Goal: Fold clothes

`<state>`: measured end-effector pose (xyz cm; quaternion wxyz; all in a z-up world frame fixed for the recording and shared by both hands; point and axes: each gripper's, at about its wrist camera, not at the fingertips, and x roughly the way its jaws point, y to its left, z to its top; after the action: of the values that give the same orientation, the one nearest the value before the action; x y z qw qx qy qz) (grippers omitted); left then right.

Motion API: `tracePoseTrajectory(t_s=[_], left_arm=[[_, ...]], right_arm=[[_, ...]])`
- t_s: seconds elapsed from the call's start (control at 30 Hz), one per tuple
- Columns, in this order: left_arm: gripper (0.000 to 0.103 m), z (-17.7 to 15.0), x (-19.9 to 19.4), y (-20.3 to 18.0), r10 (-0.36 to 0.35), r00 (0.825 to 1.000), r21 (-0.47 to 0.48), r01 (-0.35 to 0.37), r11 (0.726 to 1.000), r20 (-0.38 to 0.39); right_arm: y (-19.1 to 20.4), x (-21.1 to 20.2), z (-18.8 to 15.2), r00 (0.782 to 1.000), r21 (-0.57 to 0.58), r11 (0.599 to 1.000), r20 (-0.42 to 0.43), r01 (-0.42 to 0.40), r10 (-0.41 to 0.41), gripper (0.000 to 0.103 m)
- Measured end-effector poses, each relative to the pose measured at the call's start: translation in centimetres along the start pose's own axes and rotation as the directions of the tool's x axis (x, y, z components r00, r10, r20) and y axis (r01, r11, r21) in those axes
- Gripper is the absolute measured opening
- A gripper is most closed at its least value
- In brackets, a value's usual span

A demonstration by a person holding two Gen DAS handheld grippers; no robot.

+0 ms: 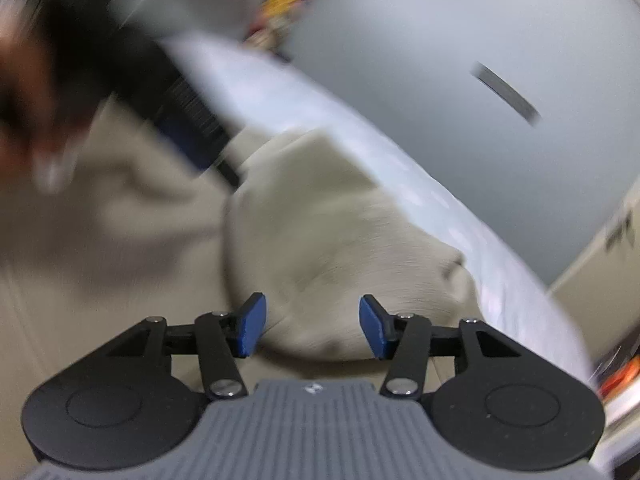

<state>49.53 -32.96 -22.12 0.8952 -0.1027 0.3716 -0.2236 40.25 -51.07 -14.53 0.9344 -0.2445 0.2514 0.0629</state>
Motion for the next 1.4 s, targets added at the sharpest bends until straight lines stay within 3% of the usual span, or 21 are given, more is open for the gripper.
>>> tracePoseTrajectory(t_s=[0.1, 0.23, 0.4, 0.53, 0.63, 0.67, 0.77, 0.87, 0.97, 1.1, 1.23, 1.3, 1.4], left_arm=[[0.043, 1.1, 0.0, 1.2, 0.01, 0.999, -0.075, -0.007, 0.997, 0.043], [0.043, 2.2, 0.0, 1.7, -0.009, 0.995, -0.149, 0.024, 0.988, 0.1], [0.043, 1.3, 0.8, -0.7, -0.057, 0.994, -0.023, 0.06, 0.998, 0.098], [0.043, 0.7, 1.7, -1.0, -0.056, 0.994, 0.006, 0.056, 0.998, 0.099], [0.024, 0.4, 2.3, -0.6, -0.062, 0.996, 0.003, 0.062, 0.998, 0.071], [0.018, 0.2, 2.6, -0.6, -0.063, 0.996, 0.009, 0.062, 0.998, 0.058], [0.01, -0.4, 3.2, -0.6, -0.051, 0.998, 0.036, 0.05, 0.998, 0.023], [0.006, -1.0, 3.4, -0.5, -0.045, 0.999, 0.046, 0.045, 0.998, 0.006], [0.005, -1.2, 3.3, -0.3, -0.034, 0.999, 0.044, 0.035, 0.998, -0.015], [0.005, -1.3, 3.3, 0.0, -0.026, 0.999, 0.04, 0.028, 0.999, -0.039], [0.006, -1.4, 3.2, -0.2, -0.025, 0.999, 0.079, 0.028, 0.996, -0.042], [0.006, -1.4, 3.2, 0.0, -0.03, 0.998, 0.062, 0.033, 0.998, -0.046], [0.006, -0.9, 3.3, 0.5, -0.044, 0.997, 0.027, 0.046, 0.999, -0.071]], right_arm=[[-4.0, -1.2, -0.2, 0.999, 0.236, 0.972, 0.043, 0.021, -0.032, 0.056], [-6.2, 1.0, -1.2, 0.996, 0.476, 0.876, 0.018, 0.071, -0.09, 0.054], [-7.2, 2.9, -3.8, 0.997, 0.596, 0.802, 0.018, 0.049, -0.074, 0.052], [-7.1, 1.2, -5.1, 0.998, 0.605, 0.796, 0.03, 0.025, -0.054, 0.052], [-6.6, 2.5, -6.0, 1.0, 0.618, 0.786, 0.01, -0.001, -0.006, 0.05], [-6.4, 2.9, -6.3, 1.0, 0.625, 0.78, 0.005, -0.017, 0.017, 0.045], [-5.9, 4.0, -7.2, 0.998, 0.639, 0.767, -0.008, -0.047, 0.067, 0.031], [-5.7, 4.5, -7.6, 0.996, 0.647, 0.76, -0.021, -0.054, 0.089, 0.017], [-6.0, 4.4, -7.7, 0.993, 0.66, 0.749, -0.039, -0.055, 0.108, 0.011], [-6.3, 4.0, -7.9, 0.99, 0.667, 0.743, -0.057, -0.057, 0.127, 0.011], [-6.7, 3.2, -8.0, 0.992, 0.68, 0.73, -0.023, -0.073, 0.12, 0.014], [-6.8, 2.6, -7.7, 0.997, 0.67, 0.741, -0.008, -0.05, 0.075, 0.024], [-7.1, 1.6, -6.6, 1.0, 0.644, 0.764, 0.02, -0.024, 0.015, 0.024]])
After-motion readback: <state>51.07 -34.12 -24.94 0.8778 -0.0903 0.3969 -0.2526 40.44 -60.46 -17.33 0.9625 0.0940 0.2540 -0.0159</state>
